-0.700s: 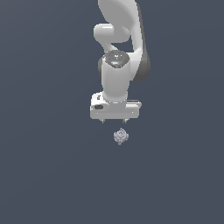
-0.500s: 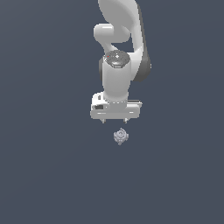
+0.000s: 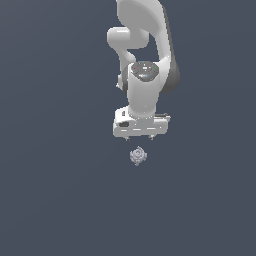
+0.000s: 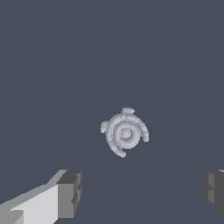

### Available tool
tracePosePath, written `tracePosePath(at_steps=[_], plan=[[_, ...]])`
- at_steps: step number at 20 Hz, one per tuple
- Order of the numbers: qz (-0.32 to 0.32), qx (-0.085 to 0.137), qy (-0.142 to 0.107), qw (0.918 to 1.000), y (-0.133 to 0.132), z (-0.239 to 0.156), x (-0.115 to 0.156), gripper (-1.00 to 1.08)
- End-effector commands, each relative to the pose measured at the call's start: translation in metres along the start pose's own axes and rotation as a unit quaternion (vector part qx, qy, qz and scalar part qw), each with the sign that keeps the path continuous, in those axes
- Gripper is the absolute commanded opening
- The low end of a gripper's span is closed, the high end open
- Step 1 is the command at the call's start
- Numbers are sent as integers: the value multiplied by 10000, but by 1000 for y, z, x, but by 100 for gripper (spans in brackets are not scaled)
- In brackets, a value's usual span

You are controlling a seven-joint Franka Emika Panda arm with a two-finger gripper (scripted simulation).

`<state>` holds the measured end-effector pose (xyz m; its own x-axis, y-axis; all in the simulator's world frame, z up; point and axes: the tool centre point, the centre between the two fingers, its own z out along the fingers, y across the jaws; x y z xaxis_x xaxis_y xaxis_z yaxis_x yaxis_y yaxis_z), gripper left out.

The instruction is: Pick up the object and move it to a goal position.

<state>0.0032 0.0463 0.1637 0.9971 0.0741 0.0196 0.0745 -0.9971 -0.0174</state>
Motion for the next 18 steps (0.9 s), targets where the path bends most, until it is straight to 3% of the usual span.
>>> tracePosePath(at_steps=[1,11,18], plan=[[-11,-3,1,10000,1,0,0,100],[-576,-31,-25,9983,1,14,4,100],[-1405,-58,-62,9900,1,35,9,100]])
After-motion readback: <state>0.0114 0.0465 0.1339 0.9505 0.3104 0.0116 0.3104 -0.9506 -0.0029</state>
